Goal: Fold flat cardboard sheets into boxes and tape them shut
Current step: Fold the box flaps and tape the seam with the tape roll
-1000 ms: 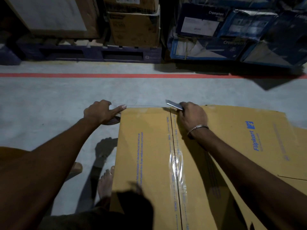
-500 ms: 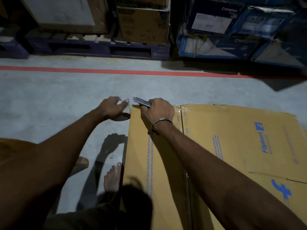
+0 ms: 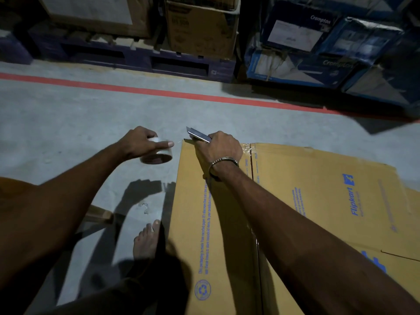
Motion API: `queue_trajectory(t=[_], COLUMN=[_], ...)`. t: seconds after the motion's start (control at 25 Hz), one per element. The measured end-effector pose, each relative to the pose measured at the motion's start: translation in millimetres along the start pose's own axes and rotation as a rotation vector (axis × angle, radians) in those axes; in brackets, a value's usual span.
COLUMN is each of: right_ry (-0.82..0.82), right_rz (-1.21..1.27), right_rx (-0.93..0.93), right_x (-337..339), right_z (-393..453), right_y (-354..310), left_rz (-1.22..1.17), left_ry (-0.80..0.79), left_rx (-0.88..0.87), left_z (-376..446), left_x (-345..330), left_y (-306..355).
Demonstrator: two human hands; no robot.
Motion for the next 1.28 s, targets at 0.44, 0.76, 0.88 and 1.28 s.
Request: queue_trajectory(t=[0.44, 0.76, 0.88, 1.28], right_ry=[-0.231, -0.371, -0.341, -0.233], right_rz=[0.679, 1.575, 1.661, 0.421], right_rx=[-0.248, -0.624, -0.619, -0.104], right_x=[33.5, 17.0, 8.8, -4.6], right_z=[-11.6, -137.2, -161.7, -135.0], right_y=[11.6, -58.1, -77.9, -89.2], left_rz=[-0.100, -0.050, -0.014, 0.008], left_ry=[-0.164, -0.171, -0.184, -0.172], left_rx=[-0.062, -0.090, -0.099, -0.128], left_z=[9.6, 13.6, 17.5, 14.0], left_x=[13.6, 17.1, 12.0, 12.8], left_y=[14.6, 33.0, 27.5, 29.1])
Point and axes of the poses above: each hand's wrist, its own z-axis towards the middle knuckle, its own x-axis out of the back of the hand, y = z × x, the point moved 6 cm from there along z, towards the middle knuckle, and after that the axes turned 8 degrees about x, right-handed, at the moved point
